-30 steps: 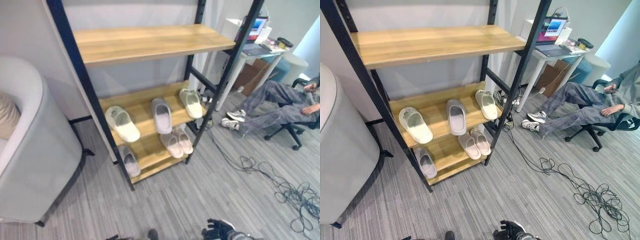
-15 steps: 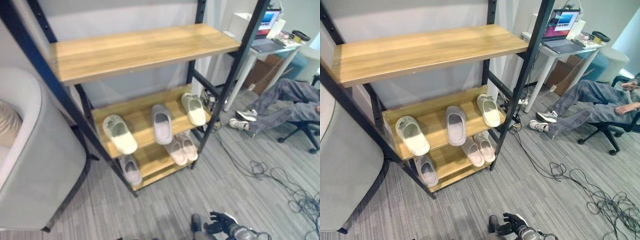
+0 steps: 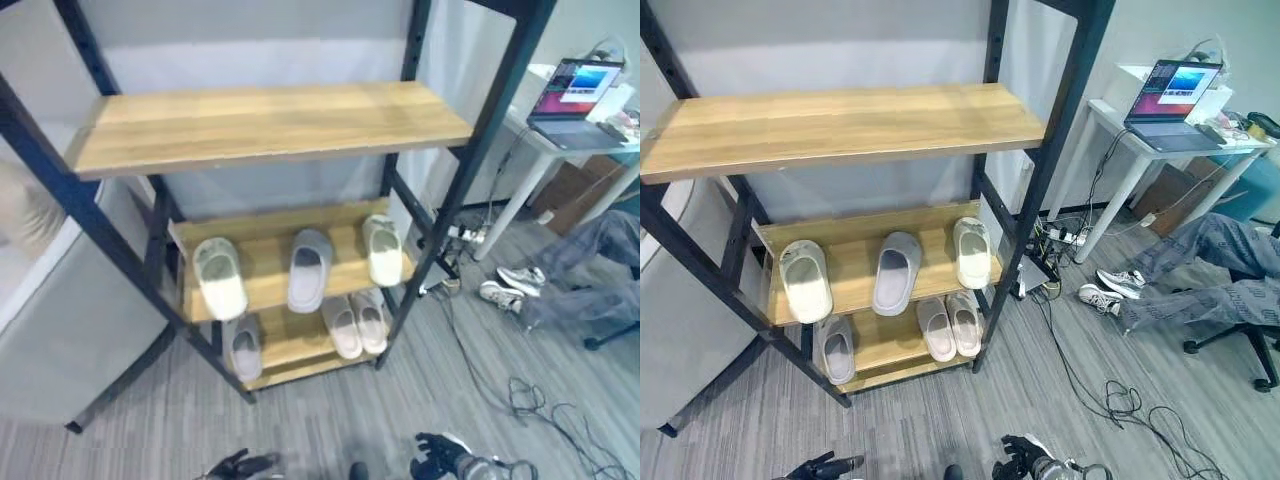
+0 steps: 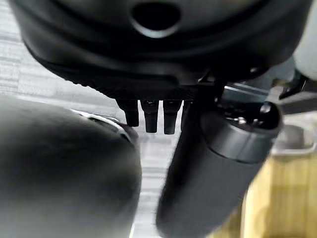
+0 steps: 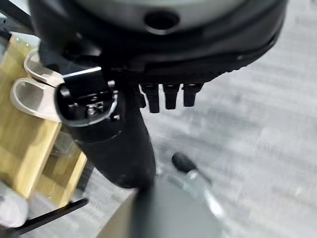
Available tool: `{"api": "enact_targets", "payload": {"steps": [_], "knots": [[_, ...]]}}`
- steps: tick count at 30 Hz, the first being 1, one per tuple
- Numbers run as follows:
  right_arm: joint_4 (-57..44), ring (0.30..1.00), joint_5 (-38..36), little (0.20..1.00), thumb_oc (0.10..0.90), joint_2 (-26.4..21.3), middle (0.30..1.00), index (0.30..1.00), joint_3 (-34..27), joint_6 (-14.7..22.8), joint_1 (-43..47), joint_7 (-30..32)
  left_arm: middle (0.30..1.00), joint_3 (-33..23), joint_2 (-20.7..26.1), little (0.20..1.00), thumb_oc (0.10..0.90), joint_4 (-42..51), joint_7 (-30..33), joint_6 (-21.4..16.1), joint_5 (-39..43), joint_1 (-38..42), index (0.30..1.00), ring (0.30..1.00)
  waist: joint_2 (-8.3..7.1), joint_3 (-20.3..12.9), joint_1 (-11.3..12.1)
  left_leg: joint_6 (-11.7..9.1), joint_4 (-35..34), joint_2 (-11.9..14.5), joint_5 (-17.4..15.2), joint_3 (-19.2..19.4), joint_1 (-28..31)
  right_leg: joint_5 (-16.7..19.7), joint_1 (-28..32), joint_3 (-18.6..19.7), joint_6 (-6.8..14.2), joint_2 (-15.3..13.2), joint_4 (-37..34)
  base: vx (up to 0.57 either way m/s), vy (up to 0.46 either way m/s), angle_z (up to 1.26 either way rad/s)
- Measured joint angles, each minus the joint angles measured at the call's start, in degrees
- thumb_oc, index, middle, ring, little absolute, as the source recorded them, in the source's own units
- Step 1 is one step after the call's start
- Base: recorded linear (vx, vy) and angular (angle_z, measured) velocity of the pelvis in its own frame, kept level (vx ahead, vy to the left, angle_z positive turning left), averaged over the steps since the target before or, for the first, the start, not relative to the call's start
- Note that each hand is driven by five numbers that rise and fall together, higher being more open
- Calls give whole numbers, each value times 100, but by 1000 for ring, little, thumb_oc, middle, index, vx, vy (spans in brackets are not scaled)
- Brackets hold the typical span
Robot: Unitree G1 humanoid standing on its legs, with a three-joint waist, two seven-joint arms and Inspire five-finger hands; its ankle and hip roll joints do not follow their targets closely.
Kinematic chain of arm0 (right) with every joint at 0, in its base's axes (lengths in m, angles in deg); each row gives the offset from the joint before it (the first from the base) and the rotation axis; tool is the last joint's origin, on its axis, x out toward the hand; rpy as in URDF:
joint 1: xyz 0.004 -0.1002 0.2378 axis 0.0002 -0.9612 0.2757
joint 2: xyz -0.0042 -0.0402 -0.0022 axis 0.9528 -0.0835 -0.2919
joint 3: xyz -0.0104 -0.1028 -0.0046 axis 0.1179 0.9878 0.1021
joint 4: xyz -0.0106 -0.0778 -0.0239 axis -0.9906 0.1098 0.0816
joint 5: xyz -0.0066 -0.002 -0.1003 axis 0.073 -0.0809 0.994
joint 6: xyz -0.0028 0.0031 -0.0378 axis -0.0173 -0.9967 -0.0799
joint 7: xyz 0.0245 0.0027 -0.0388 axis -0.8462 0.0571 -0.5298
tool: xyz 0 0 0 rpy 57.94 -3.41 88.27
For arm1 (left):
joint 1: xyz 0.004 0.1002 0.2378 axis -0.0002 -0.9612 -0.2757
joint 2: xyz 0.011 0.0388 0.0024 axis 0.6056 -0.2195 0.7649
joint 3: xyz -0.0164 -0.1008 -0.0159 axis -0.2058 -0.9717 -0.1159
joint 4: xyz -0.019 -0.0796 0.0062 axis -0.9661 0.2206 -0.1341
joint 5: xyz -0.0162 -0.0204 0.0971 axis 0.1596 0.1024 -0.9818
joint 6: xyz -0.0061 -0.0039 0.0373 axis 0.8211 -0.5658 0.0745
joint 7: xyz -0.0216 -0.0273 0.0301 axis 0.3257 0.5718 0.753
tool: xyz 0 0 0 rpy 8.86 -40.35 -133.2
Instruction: Arrange the slippers neatly on the shoe rack.
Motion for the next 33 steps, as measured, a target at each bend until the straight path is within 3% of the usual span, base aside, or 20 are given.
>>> {"api": "enact_targets", "payload": {"steps": [2,3,5,8,11,14,16,18,20,24,26,28,33], "knots": [[88,900,3,900,800,-13,900,900,18,-73,-55,-6,900,4,-18,900,800,0,-2,19,-3,50,900,900,-27,24,-24,149,-393,-222,-1,164,-70,38,16,-154,43,-49,-45,54,125,31],[172,900,8,900,800,-25,900,900,30,-88,-146,-6,900,22,-62,900,800,10,-12,21,-23,11,900,900,43,4,-99,288,-997,-257,48,490,22,46,52,-363,149,-29,-121,61,133,46],[208,900,23,900,800,-68,900,900,52,-165,-431,-44,900,106,-139,900,800,1,-14,20,-14,4,900,900,226,3,-71,445,-1604,-389,354,250,153,-95,77,-478,221,63,57,68,126,44],[203,900,138,900,800,-28,900,900,47,-168,-644,-126,900,120,-121,900,800,-6,-12,25,-202,-84,900,900,243,-9,-68,573,-2088,-632,581,168,416,-227,51,-488,374,-108,306,71,144,18],[191,900,166,900,800,43,900,900,52,-166,-648,-139,900,124,-91,900,800,-22,-18,26,-367,-142,900,900,299,-11,-60,677,-2204,-763,544,135,510,-377,-17,-335,521,-259,676,41,126,9],[184,900,214,900,800,40,900,900,53,-139,-564,-195,900,122,-29,900,800,-30,-44,28,-479,-213,900,900,305,3,-37,773,-2273,-856,531,34,684,-537,-255,-179,657,-414,1506,25,93,25],[175,900,204,900,800,34,900,900,42,-133,-526,-225,900,121,7,900,800,-67,-46,34,-498,-245,900,900,314,5,-60,837,-2340,-854,592,-51,851,-640,-546,55,820,-464,2303,21,19,33],[163,900,203,900,800,61,900,900,50,-126,-525,-248,900,125,43,900,800,-62,-46,21,-545,-286,900,900,298,0,-55,869,-2399,-873,576,-203,947,-751,-626,394,972,-442,2510,41,-27,35],[181,900,181,900,800,76,900,900,51,-127,-519,-242,900,169,45,900,800,-19,-56,19,-650,-291,900,900,302,-9,-48,912,-2519,-905,606,-406,996,-826,-653,782,897,-396,2195,48,-82,41],[198,900,109,900,800,98,900,900,57,-141,-594,-246,900,171,65,900,800,-26,-88,16,-723,-405,900,900,269,-92,-39,767,-2744,-969,732,-597,1045,-683,-433,913,940,-485,1003,56,-104,34],[248,900,108,900,800,127,900,900,48,-171,-677,-240,900,184,57,900,800,-14,-89,9,-758,-508,900,900,233,-258,-37,653,-2849,-969,808,-711,1077,-128,-281,902,903,-461,492,42,-113,24],[287,900,107,900,800,25,900,900,62,-188,-757,-258,900,174,-54,900,800,7,-95,-21,-751,-612,900,900,429,-347,34,549,-2937,-806,836,-771,1146,204,89,834,787,-291,-152,2,-97,6],[315,900,-17,900,800,30,900,900,55,-186,-857,-250,900,235,-74,900,800,1,-98,-19,-757,-591,900,900,482,-385,81,355,-2987,-586,853,-814,1159,510,397,746,574,-66,-781,-5,-71,1]]}}
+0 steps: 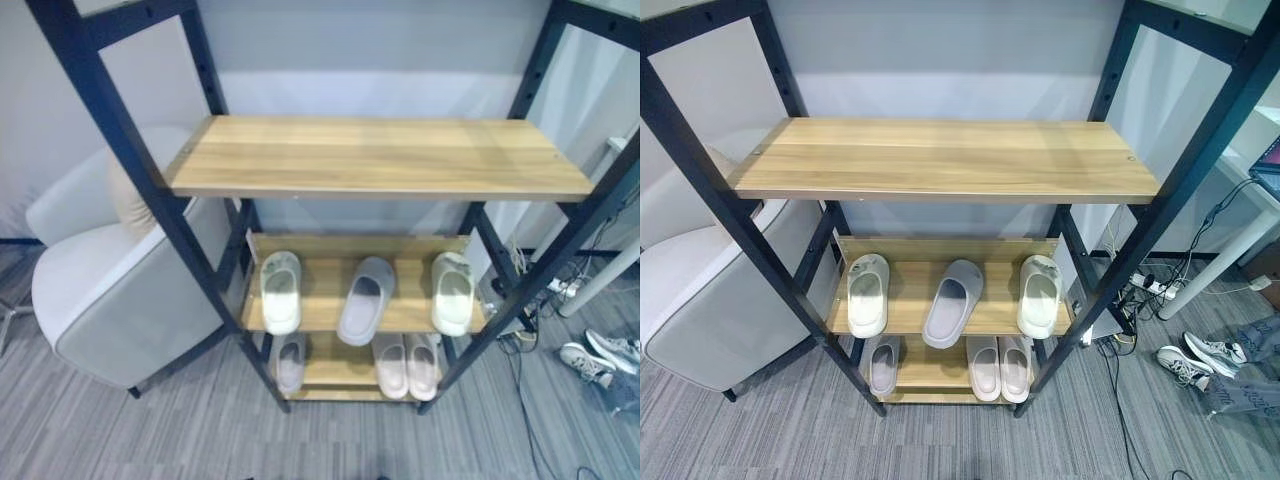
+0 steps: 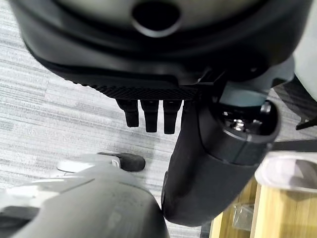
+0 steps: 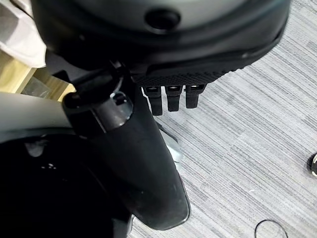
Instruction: Arrange the slippers neatly on the shoe rack.
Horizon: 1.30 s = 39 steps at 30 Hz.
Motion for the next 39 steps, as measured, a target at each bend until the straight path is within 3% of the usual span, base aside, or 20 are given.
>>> {"api": "enact_targets", "payload": {"steps": [4,5,6,8,10,14,21,23,25,31,37,39], "knots": [[0,900,-2,900,800,5,900,900,0,2,-17,2,900,73,11,900,800,8,3,5,-2,-16,900,900,20,-25,2,-96,-57,92,39,-1,64,-17,28,-11,-50,92,-2,3,-11,0],[-2,900,-441,900,800,-10,900,900,-74,1,-253,7,900,220,15,900,800,53,2,4,-19,-169,900,900,57,-300,-31,-69,-79,98,15,-6,69,-18,18,5,-94,92,-4,0,0,0],[69,900,-509,900,800,5,900,900,-154,4,-257,11,900,321,16,900,800,91,11,-13,-123,-123,900,900,98,-291,-97,-74,-82,118,8,113,27,3,13,-13,-120,73,-9,10,44,20],[484,900,-1019,900,800,79,900,900,-730,-58,-254,44,900,1022,118,900,800,275,19,-135,-714,-162,900,900,111,-466,-282,-105,-86,269,-8,766,-176,-27,-155,-193,-104,8,-2,8,53,40],[594,900,-1256,900,800,56,900,900,-1035,-103,-245,199,900,1323,60,900,800,353,18,-136,-1012,-69,900,900,254,-453,-310,-118,-85,286,89,973,-215,-17,-220,-187,-51,-21,-35,-5,43,4],[566,900,-1345,900,800,-18,900,900,-1135,-117,-243,401,900,1500,-124,900,800,439,7,-124,-1164,-15,900,900,411,-392,-456,-127,-85,212,98,977,-191,15,-172,-234,27,-100,-42,-11,37,1],[161,900,-1288,900,800,-153,900,900,-752,-152,-232,456,900,1446,-138,900,800,533,8,-153,-1286,24,900,900,440,-134,-428,-147,-86,216,116,882,-151,-19,-80,-344,73,-98,-43,-16,17,8],[-344,900,-1097,900,800,-312,900,900,-585,-229,-310,453,900,1419,-138,900,800,591,10,-214,-1294,29,900,900,464,-22,-422,-142,-86,215,131,839,-150,-28,-67,-390,87,-101,-43,-42,16,11],[-1530,900,-953,900,800,-700,900,900,-142,-341,-693,450,900,1277,-144,900,800,726,9,-220,-1349,-22,900,900,488,57,-424,-124,-86,216,140,806,-176,-31,-78,-441,90,-103,-43,-25,6,12],[-3710,900,-795,900,800,-1821,900,900,172,-359,-941,8,900,1003,-125,900,800,768,14,-247,-1507,-59,900,900,396,139,-409,-157,-88,230,168,785,-161,-31,-24,-470,92,-89,-44,-4,3,2],[-4678,900,-653,900,800,-2218,900,900,241,-393,-813,-248,900,996,-87,900,800,781,47,-261,-1506,-18,900,900,339,139,-274,-162,-88,218,192,712,-182,-39,-6,-550,99,-105,-44,0,15,7],[-5893,900,-1028,900,800,-2353,900,900,199,-220,-721,-462,900,999,-84,900,800,771,133,-285,-1508,-22,900,900,326,128,-305,-167,-88,228,201,716,-203,-25,-40,-539,94,-98,-43,12,20,-5]]}}
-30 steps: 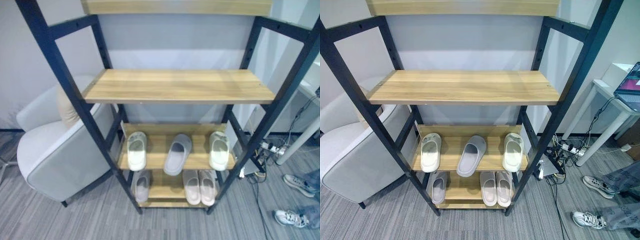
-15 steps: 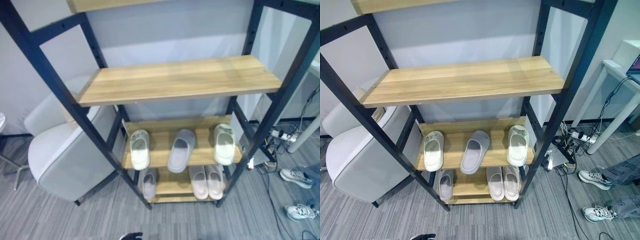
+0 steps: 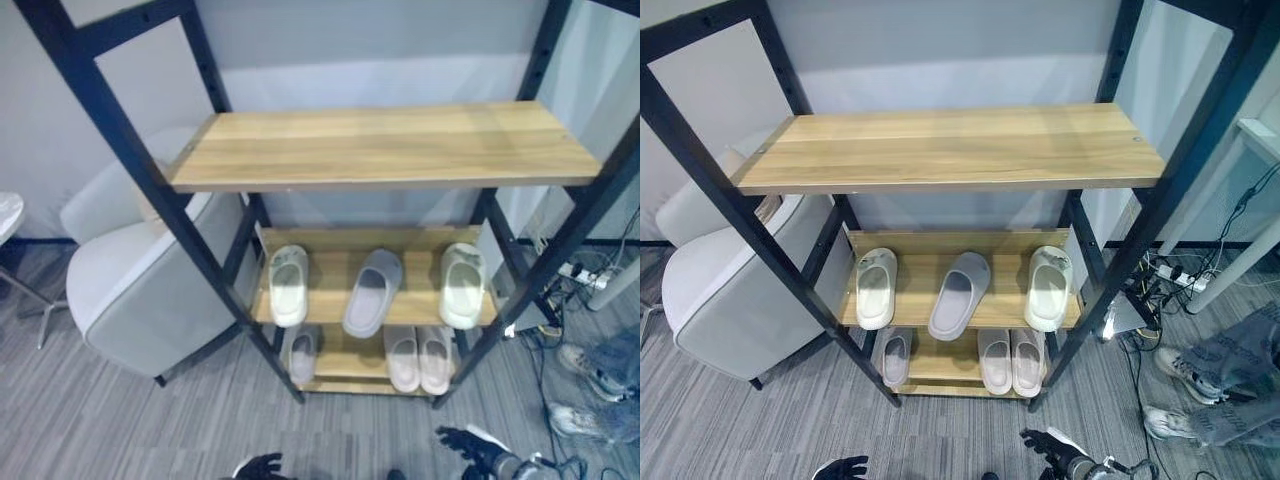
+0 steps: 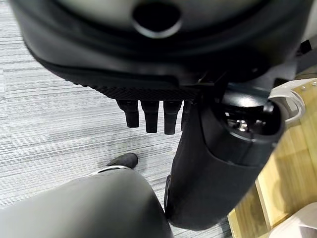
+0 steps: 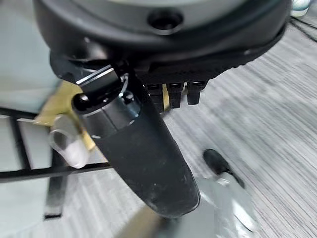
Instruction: Arrange the slippers neatly on the shoe rack.
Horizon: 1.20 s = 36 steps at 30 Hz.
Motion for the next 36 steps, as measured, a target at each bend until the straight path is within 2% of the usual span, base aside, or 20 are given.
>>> {"api": "enact_targets", "payload": {"steps": [3,5,7,10,13,14,17,23,30,36], "knots": [[-1113,900,-117,900,800,480,900,900,55,342,550,-66,900,3,14,900,800,0,6,-51,-11,5,900,900,-12,-20,24,-22,1,10,16,-8,-12,5,-12,-25,-9,14,0,14,15,5],[-1371,900,221,900,800,947,900,900,112,867,1344,56,900,4,1,900,800,11,21,-57,-8,2,900,900,11,-36,118,-18,2,-8,33,-43,-13,14,-14,-67,-10,-7,1,9,36,10],[-1361,900,621,900,800,1205,900,900,139,921,2165,311,900,13,-9,900,800,70,121,-60,-9,3,900,900,13,-42,247,-14,2,-31,38,-69,-30,15,-20,-68,-1,-27,2,4,35,8],[-1427,900,841,900,800,1228,900,900,117,978,2785,624,900,15,-3,900,800,168,145,-70,2,-36,900,900,5,-47,382,-4,4,-69,44,-122,-68,18,-25,-92,-4,-63,2,12,20,12],[-1433,900,1184,900,800,1213,900,900,127,989,2915,782,900,35,-1,900,800,196,205,-68,0,-39,900,900,-1,-51,417,8,9,-99,49,-142,-81,18,-22,-136,10,-96,22,28,23,6],[-1435,900,1728,900,800,1100,900,900,129,979,2958,914,900,43,2,900,800,311,232,-74,-2,-95,900,900,0,-51,478,18,3,-111,41,-153,-131,11,-39,-185,20,-113,41,27,29,5],[-1393,900,2562,900,800,789,900,900,118,957,3029,1221,900,49,33,900,800,481,249,-90,6,-199,900,900,-1,-52,499,23,25,-127,47,-231,-144,3,-46,-228,36,-123,42,19,14,13],[-1147,900,3562,900,800,636,900,900,28,973,3090,1719,900,64,52,900,800,652,245,-94,3,-274,900,900,2,-51,558,21,1,-125,43,-280,-237,-15,-90,-284,40,-123,2,15,6,4],[-218,900,3694,900,800,592,900,900,-293,719,3141,2148,900,194,116,900,800,1014,221,-192,17,-420,900,900,32,-42,665,31,6,-143,93,-453,-463,-22,-257,-445,39,-135,2,15,-1,14],[540,900,3595,900,800,619,900,900,-662,420,3155,2567,900,218,11,900,800,961,231,-298,17,-338,900,900,199,23,850,49,27,-191,149,-603,-629,-36,-346,-611,60,-172,29,27,-20,13]]}}
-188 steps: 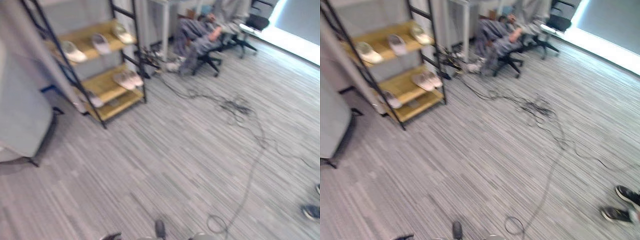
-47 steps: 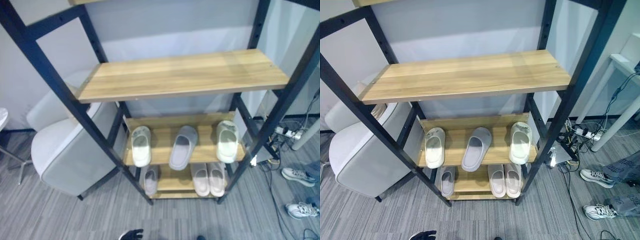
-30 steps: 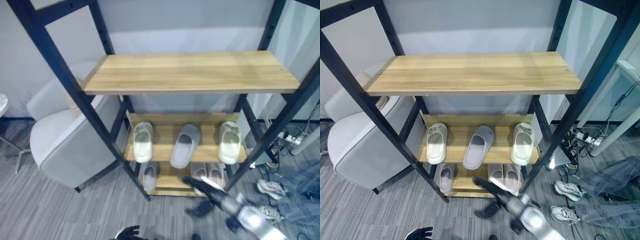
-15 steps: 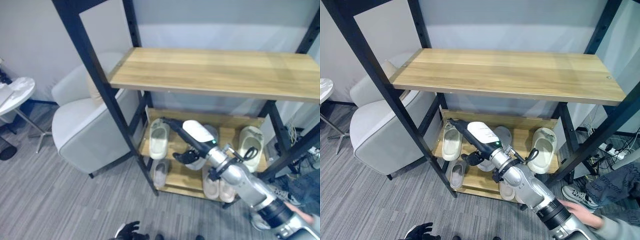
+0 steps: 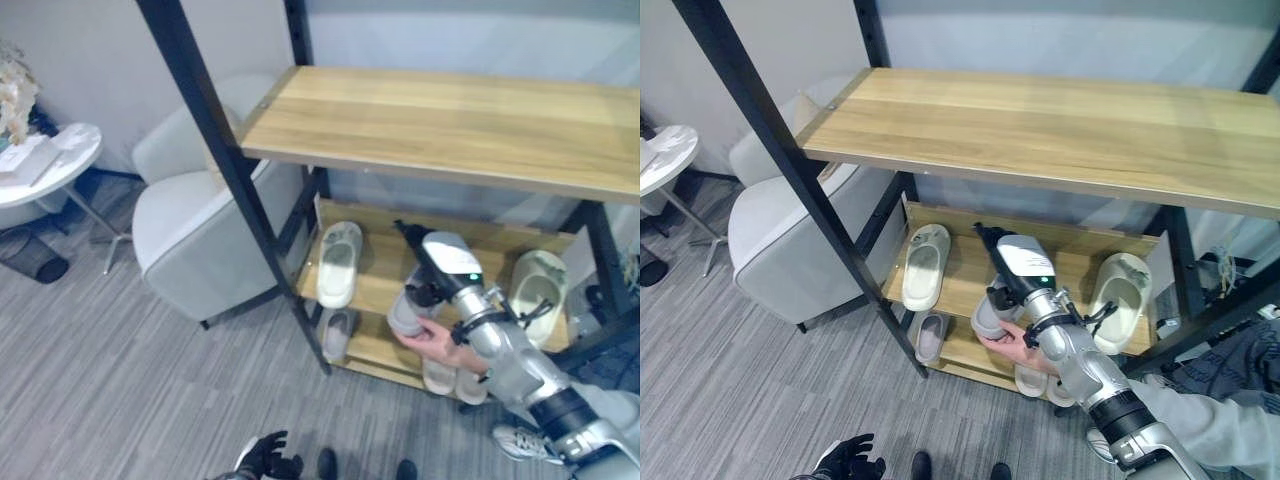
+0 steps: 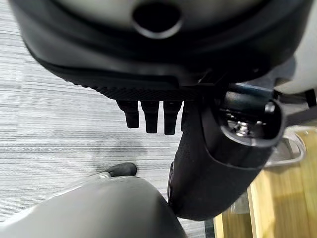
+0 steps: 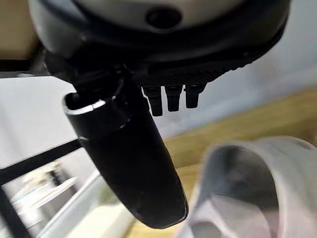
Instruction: Arrange the slippers neatly on the shoe rack.
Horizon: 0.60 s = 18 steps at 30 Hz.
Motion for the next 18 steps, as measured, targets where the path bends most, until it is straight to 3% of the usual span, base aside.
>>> {"api": "enact_targets", "payload": {"steps": [7,18], "knots": [[394,900,-412,900,800,183,900,900,-307,-101,33,530,900,19,-67,900,800,-67,135,-5,-14,128,900,900,93,74,73,-52,-4,-4,47,-218,-103,-35,-2,-249,9,4,-30,26,-22,15],[857,900,-1072,900,800,255,900,900,-627,-142,38,810,900,19,-76,900,800,-59,279,-43,-25,176,900,900,86,186,121,-55,-1,-37,72,-426,-131,-84,67,-425,24,-10,-29,26,-16,11]]}}
